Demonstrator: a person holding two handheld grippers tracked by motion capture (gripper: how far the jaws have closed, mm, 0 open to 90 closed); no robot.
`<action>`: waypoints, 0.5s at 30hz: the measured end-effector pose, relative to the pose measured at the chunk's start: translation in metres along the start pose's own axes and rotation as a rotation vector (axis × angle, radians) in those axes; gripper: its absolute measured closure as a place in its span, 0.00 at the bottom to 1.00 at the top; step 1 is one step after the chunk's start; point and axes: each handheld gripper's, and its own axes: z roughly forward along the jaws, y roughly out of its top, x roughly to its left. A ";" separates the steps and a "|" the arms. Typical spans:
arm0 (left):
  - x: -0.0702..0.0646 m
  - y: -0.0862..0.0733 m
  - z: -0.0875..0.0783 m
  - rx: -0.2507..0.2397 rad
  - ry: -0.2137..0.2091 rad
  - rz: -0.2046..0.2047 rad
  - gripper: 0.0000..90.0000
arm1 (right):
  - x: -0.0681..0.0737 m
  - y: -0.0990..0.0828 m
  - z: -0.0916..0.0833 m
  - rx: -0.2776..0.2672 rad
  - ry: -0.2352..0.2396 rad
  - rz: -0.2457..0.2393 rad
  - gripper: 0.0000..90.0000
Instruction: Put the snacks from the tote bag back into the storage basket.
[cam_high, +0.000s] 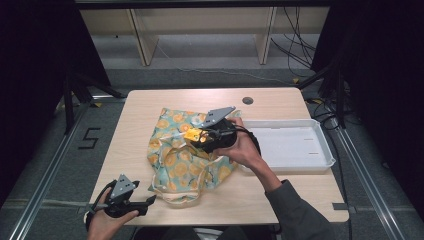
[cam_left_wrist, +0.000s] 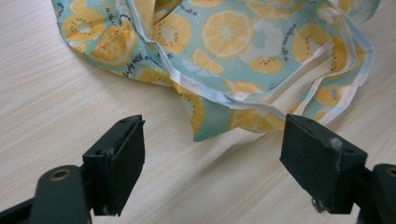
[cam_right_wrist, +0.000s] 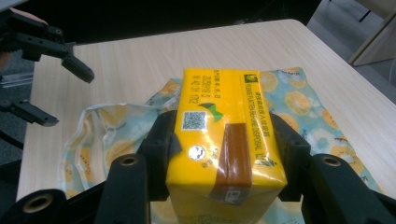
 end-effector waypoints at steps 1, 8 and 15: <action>0.001 0.000 -0.001 0.001 0.003 0.022 0.24 | 0.000 0.000 -0.002 0.002 0.002 -0.002 0.58; 0.002 0.000 -0.001 0.011 0.000 0.016 0.24 | -0.001 -0.002 -0.023 -0.024 -0.021 -0.007 0.58; 0.004 0.000 -0.001 0.006 0.004 0.039 0.24 | -0.005 -0.012 -0.053 -0.051 -0.043 0.002 0.58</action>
